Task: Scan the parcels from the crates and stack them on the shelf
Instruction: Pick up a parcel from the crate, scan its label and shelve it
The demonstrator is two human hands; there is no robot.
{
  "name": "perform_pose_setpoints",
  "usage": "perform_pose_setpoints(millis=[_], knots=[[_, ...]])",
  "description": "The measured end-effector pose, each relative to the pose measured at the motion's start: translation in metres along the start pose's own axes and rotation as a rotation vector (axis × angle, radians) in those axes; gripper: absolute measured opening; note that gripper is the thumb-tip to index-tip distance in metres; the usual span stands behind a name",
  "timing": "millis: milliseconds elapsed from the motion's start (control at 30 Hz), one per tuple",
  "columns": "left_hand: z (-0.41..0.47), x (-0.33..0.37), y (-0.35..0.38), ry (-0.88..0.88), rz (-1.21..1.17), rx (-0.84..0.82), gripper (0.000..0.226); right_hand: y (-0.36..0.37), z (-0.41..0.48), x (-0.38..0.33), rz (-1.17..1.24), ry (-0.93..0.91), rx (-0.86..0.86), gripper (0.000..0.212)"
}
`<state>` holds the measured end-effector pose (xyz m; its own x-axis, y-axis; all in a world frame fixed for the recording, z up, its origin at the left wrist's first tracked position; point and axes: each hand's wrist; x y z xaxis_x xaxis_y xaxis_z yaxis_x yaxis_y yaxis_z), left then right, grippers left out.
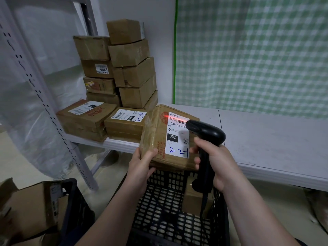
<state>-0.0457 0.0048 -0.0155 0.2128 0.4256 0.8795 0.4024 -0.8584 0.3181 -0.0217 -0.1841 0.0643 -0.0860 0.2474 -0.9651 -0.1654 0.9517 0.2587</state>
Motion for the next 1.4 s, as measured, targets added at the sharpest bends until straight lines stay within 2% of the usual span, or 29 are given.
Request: perform_pose_setpoints(millis=[333, 400, 500, 633, 800, 1000, 1133, 1267, 1400], knots=[[-0.004, 0.003, 0.001, 0.001, 0.004, 0.013, 0.101, 0.002, -0.003, -0.002, -0.025, 0.000, -0.015, 0.011], [-0.007, 0.004, 0.002, -0.009, -0.006, 0.014, 0.090, 0.003, -0.002, -0.002, -0.027, -0.006, -0.017, 0.011], [-0.007, 0.008, 0.000, -0.003, -0.031, 0.020, 0.057, 0.006, -0.001, -0.003, -0.031, -0.027, -0.034, 0.010], [-0.010, 0.036, -0.010, 0.036, -0.120, 0.049, 0.067, 0.016, 0.002, -0.009, -0.010, -0.061, -0.075, 0.006], [-0.016, 0.093, -0.033, 0.107, -0.344, 0.184, 0.030, 0.040, 0.010, -0.015, -0.030, -0.073, -0.150, 0.011], [-0.003, 0.158, -0.067, 0.100, -0.505, 0.371, 0.057, 0.078, 0.029, -0.012, -0.075, -0.045, -0.204, 0.012], [0.017, 0.184, -0.081, 0.035, -0.529, 0.380, 0.055, 0.097, 0.043, -0.005, -0.120, -0.034, -0.210, 0.011], [0.046, 0.196, -0.094, 0.025, -0.580, 0.401, 0.087, 0.108, 0.058, 0.004, -0.142, -0.024, -0.204, 0.008], [0.088, 0.200, -0.112, -0.005, -0.557, 0.411, 0.094, 0.114, 0.076, 0.015, -0.156, -0.002, -0.172, 0.008]])
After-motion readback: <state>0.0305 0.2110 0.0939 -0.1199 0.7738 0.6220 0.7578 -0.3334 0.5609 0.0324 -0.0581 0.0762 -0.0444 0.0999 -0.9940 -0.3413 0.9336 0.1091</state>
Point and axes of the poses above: each hand's wrist, its own z-axis towards the middle knuckle, its own y-axis out of the palm, x = y × z, and after that the axes turned 11 degrees about -y, right-handed
